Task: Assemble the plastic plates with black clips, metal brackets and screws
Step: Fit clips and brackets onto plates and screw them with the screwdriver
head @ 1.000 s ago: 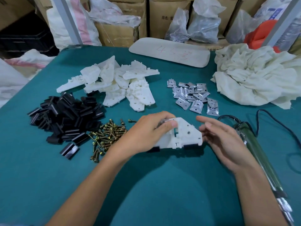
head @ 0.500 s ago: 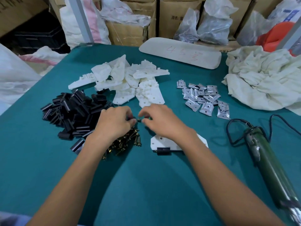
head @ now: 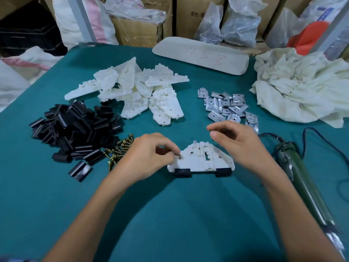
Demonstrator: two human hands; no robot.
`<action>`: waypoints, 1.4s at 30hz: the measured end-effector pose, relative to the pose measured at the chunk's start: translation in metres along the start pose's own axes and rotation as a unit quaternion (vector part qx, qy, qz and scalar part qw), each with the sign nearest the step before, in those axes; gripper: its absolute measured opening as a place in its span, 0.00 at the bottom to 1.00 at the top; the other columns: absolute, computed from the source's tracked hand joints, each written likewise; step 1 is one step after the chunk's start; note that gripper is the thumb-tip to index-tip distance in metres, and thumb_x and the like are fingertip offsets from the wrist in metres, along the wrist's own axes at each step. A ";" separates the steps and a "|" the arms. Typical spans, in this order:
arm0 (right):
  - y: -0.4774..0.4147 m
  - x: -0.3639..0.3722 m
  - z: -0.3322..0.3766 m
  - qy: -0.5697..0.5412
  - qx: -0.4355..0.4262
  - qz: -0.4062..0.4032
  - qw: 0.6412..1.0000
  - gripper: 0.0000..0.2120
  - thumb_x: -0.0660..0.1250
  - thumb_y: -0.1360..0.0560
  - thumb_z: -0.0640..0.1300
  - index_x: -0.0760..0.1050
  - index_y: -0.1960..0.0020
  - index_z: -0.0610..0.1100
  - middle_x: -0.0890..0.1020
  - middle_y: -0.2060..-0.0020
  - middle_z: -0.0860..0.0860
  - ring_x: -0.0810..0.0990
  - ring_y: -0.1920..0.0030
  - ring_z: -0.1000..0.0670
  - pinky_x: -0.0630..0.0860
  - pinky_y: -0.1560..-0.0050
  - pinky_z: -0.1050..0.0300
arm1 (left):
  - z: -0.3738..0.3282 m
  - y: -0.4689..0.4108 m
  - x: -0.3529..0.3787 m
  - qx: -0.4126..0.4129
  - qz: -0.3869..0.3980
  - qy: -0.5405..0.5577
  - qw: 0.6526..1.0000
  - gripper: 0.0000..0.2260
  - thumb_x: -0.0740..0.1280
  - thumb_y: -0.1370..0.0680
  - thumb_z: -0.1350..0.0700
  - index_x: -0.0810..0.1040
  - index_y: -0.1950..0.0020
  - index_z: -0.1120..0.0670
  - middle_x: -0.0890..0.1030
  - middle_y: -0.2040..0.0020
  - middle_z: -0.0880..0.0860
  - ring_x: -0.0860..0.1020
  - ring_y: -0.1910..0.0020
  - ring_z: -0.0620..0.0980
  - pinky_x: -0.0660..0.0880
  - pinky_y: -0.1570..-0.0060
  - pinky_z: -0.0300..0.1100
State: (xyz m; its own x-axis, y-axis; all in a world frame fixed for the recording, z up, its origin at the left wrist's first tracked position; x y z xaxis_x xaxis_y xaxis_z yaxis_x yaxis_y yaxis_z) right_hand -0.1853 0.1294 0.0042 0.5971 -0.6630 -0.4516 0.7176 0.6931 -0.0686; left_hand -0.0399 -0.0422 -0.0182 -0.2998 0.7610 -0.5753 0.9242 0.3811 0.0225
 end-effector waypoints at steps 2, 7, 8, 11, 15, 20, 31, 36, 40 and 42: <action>0.013 -0.011 -0.019 -0.034 0.021 -0.013 0.999 0.08 0.71 0.21 0.38 0.84 0.49 0.49 0.86 0.57 0.51 0.79 0.58 0.56 0.75 0.54 0.65 | 0.001 -0.001 0.004 0.005 0.009 0.004 1.000 0.12 0.75 0.27 0.60 0.85 0.57 0.40 0.83 0.56 0.42 0.83 0.59 0.44 0.79 0.55 0.44; 0.030 -0.014 -0.047 -0.113 0.061 -0.010 0.992 0.10 0.72 0.23 0.36 0.87 0.52 0.50 0.86 0.61 0.46 0.79 0.61 0.55 0.75 0.56 0.67 | -0.006 -0.001 -0.001 0.031 0.007 -0.024 0.999 0.11 0.76 0.27 0.60 0.85 0.59 0.42 0.83 0.56 0.39 0.82 0.60 0.39 0.77 0.56 0.31; 0.030 -0.014 -0.049 -0.115 0.062 -0.002 0.991 0.11 0.73 0.23 0.36 0.87 0.52 0.52 0.86 0.60 0.46 0.80 0.60 0.55 0.75 0.56 0.67 | -0.008 -0.002 0.001 0.034 0.013 -0.025 0.999 0.11 0.76 0.27 0.60 0.85 0.59 0.42 0.83 0.56 0.38 0.82 0.59 0.39 0.77 0.56 0.30; 0.031 -0.016 -0.052 -0.103 0.058 0.022 0.993 0.10 0.73 0.23 0.39 0.87 0.51 0.54 0.87 0.57 0.46 0.80 0.59 0.55 0.76 0.55 0.65 | -0.013 -0.003 0.006 0.035 0.020 -0.035 0.999 0.11 0.76 0.27 0.60 0.85 0.57 0.43 0.83 0.56 0.39 0.82 0.57 0.40 0.77 0.54 0.32; 0.035 -0.015 -0.057 -0.120 0.060 0.025 0.991 0.08 0.73 0.22 0.40 0.87 0.49 0.52 0.87 0.58 0.47 0.80 0.59 0.54 0.77 0.54 0.62 | -0.014 -0.004 0.007 0.036 0.018 -0.044 0.998 0.09 0.75 0.27 0.61 0.86 0.56 0.45 0.83 0.56 0.41 0.81 0.56 0.39 0.78 0.53 0.34; 0.035 -0.013 -0.054 -0.140 0.055 0.018 0.988 0.08 0.73 0.23 0.39 0.86 0.49 0.50 0.87 0.58 0.49 0.81 0.59 0.54 0.77 0.54 0.62 | -0.021 -0.007 0.017 0.058 0.043 -0.068 0.995 0.10 0.74 0.26 0.63 0.86 0.54 0.47 0.83 0.56 0.42 0.81 0.57 0.39 0.78 0.53 0.36; 0.034 -0.008 -0.050 -0.043 0.034 0.016 0.998 0.08 0.75 0.25 0.36 0.86 0.51 0.48 0.80 0.66 0.63 0.72 0.65 0.57 0.69 0.60 0.69 | -0.003 -0.004 0.023 0.041 -0.011 0.028 0.999 0.08 0.77 0.27 0.57 0.85 0.57 0.44 0.81 0.60 0.44 0.76 0.64 0.45 0.75 0.59 0.38; 0.035 -0.011 -0.048 0.024 0.020 -0.032 0.999 0.08 0.80 0.29 0.42 0.84 0.58 0.53 0.81 0.61 0.59 0.71 0.64 0.56 0.70 0.59 0.67 | 0.000 0.000 0.023 0.043 -0.016 0.035 0.998 0.14 0.76 0.28 0.56 0.83 0.53 0.35 0.82 0.57 0.37 0.73 0.64 0.40 0.70 0.61 0.30; 0.036 -0.013 -0.045 0.035 0.010 -0.023 0.999 0.09 0.80 0.30 0.44 0.84 0.54 0.56 0.81 0.58 0.58 0.73 0.61 0.51 0.71 0.58 0.68 | 0.000 0.002 0.024 0.058 -0.005 0.031 0.998 0.14 0.74 0.27 0.53 0.81 0.49 0.34 0.84 0.52 0.34 0.79 0.48 0.42 0.66 0.57 0.27; 0.036 -0.015 -0.046 0.015 0.008 -0.012 1.000 0.12 0.79 0.29 0.41 0.86 0.51 0.55 0.82 0.57 0.57 0.74 0.60 0.49 0.72 0.56 0.67 | 0.003 0.001 0.023 0.057 -0.004 0.020 0.998 0.16 0.75 0.26 0.55 0.80 0.47 0.34 0.84 0.51 0.33 0.79 0.45 0.41 0.65 0.56 0.24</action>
State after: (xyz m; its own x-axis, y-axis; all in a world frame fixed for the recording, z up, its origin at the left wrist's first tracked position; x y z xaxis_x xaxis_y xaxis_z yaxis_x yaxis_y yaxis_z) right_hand -0.1846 0.1776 -0.0323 0.5695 -0.6703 -0.4759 0.7371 0.6726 -0.0653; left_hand -0.0455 -0.0258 -0.0337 -0.3149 0.7792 -0.5419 0.9418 0.3272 -0.0767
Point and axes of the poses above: each hand's wrist, its own y-axis away from the middle knuckle, its own x-axis out of the palm, z = x × y, the point moved 8 cm from there along -y, towards the middle knuckle
